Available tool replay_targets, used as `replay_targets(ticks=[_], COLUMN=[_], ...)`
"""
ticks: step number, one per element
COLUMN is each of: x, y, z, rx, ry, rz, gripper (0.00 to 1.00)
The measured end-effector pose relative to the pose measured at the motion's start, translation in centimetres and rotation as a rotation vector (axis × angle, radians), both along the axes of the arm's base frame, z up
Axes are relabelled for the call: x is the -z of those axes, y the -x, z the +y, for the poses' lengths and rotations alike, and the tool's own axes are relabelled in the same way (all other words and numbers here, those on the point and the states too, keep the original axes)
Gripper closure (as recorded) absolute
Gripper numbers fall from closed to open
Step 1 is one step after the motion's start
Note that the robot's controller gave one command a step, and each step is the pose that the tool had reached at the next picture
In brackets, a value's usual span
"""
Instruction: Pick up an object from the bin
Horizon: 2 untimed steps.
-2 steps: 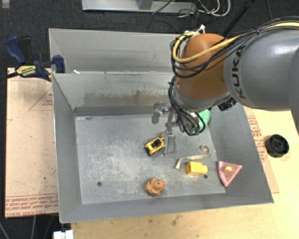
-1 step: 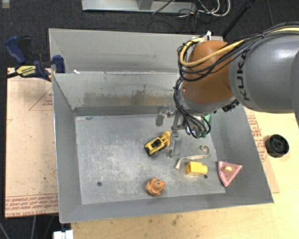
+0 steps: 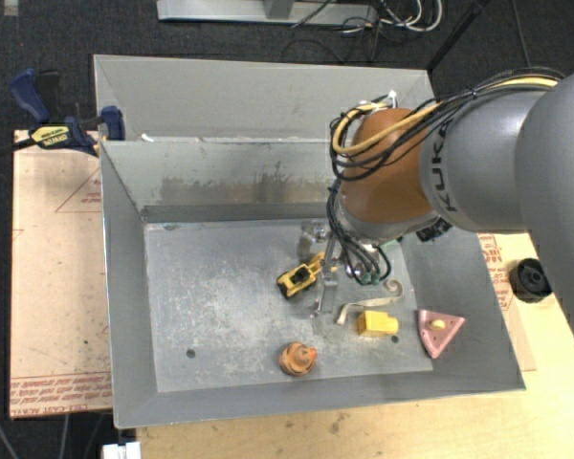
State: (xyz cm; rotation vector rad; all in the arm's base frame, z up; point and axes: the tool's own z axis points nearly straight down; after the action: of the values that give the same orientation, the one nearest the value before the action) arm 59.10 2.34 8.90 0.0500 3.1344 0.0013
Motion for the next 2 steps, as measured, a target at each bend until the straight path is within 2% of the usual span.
replay_targets(ticks=[1,2], x=[1.2,1.2], y=[-5.64,-5.64], z=[-1.57,-1.57], rx=[0.011,0.011], ry=[-0.001,-0.001], rz=[0.003,0.003], gripper=[1.0,1.0])
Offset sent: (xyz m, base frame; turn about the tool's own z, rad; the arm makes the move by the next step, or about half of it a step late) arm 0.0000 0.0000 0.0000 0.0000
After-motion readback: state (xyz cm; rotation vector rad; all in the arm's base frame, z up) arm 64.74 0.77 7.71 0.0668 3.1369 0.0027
